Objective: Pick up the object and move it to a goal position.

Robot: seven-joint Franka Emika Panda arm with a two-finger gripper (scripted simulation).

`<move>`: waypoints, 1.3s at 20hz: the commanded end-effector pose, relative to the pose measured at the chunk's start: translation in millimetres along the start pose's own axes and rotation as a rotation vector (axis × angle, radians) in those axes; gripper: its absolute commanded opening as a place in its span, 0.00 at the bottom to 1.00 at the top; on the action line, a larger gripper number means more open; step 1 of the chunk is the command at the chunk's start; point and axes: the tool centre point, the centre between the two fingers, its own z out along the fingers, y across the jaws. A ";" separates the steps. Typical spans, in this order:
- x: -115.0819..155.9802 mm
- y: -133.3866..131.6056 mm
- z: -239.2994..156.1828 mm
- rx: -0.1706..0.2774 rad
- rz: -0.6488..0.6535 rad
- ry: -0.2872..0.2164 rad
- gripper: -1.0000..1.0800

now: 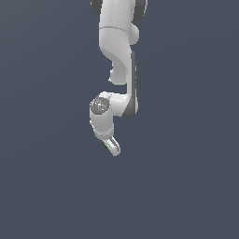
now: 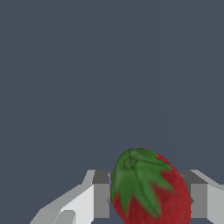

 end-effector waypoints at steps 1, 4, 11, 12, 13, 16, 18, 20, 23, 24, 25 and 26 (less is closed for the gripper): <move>-5.1 -1.2 -2.7 0.001 -0.001 0.000 0.00; -15.8 -2.6 -7.6 0.001 -0.001 0.000 0.00; -61.5 -8.6 -28.6 0.001 -0.001 0.000 0.00; -70.5 -9.8 -32.7 0.001 -0.001 0.000 0.00; -80.0 -11.1 -37.1 0.001 -0.001 0.000 0.00; -110.9 -15.4 -51.4 0.001 -0.001 -0.001 0.00; -133.2 -18.6 -61.8 0.001 -0.001 -0.001 0.00; -155.6 -21.9 -72.4 0.001 -0.001 -0.001 0.00; -188.1 -27.0 -87.8 0.001 -0.001 0.000 0.00; -198.5 -28.6 -92.8 0.001 -0.001 0.000 0.00; -208.7 -30.3 -97.6 0.001 -0.001 0.000 0.00; -218.6 -32.0 -102.4 0.000 -0.001 0.001 0.00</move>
